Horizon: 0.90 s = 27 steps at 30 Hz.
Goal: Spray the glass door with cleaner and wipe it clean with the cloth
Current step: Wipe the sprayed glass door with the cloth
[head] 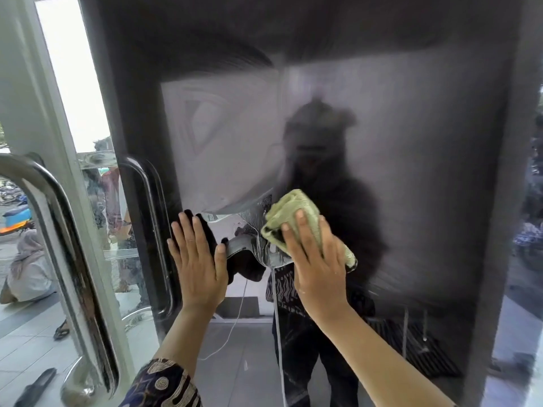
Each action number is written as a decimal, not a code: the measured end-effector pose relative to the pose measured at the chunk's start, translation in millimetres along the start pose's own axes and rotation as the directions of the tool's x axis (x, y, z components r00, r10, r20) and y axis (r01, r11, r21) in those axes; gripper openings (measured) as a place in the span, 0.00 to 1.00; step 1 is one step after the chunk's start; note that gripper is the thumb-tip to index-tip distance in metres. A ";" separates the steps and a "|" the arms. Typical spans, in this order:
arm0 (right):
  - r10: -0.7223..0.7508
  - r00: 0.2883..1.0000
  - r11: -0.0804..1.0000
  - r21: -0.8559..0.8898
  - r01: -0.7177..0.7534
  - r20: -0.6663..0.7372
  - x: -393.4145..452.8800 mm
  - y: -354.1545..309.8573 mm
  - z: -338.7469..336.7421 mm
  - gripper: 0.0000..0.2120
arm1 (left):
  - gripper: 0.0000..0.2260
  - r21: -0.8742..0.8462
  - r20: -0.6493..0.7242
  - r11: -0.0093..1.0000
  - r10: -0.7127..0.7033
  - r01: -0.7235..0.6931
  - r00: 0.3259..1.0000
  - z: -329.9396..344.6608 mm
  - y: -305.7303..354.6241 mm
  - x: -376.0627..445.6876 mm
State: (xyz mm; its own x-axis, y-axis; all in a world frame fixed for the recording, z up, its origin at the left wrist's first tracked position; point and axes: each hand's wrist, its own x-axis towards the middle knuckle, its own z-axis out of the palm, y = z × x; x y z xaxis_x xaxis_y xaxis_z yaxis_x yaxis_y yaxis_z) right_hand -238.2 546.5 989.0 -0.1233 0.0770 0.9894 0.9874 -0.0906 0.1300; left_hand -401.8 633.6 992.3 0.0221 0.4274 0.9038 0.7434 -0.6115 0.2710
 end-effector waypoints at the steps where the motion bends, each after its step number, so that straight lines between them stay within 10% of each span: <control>1: -0.065 0.998 0.998 -0.014 0.065 -0.001 -0.4 0.9 0.3 0.22 | 0.28 -0.007 -0.005 1.000 -0.005 0.005 1.000 0.8 -0.2 -0.2; 7: -0.273 0.959 0.960 -0.049 0.277 0.083 -30.4 26.8 -13.6 0.18 | 0.30 -0.033 -0.033 0.999 -0.012 0.011 0.999 2.2 0.3 -0.6; 18: 0.214 0.971 0.977 0.020 -0.213 -0.105 16.5 32.0 -10.9 0.20 | 0.30 -0.032 -0.107 0.999 -0.019 0.016 0.994 9.2 0.3 1.6; 27: -0.309 0.950 0.951 0.018 0.309 0.033 21.0 -18.2 12.8 0.19 | 0.29 -0.136 -0.139 0.991 -0.002 -0.017 0.990 7.6 -0.8 1.8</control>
State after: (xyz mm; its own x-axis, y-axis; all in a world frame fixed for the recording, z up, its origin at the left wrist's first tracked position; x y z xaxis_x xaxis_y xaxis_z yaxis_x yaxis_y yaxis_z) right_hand -257.4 562.4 1006.6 -0.4190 0.1337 0.8981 0.9027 -0.0447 0.4279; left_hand -397.2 640.0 991.2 -0.0723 0.3317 0.9406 0.6450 -0.7038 0.2978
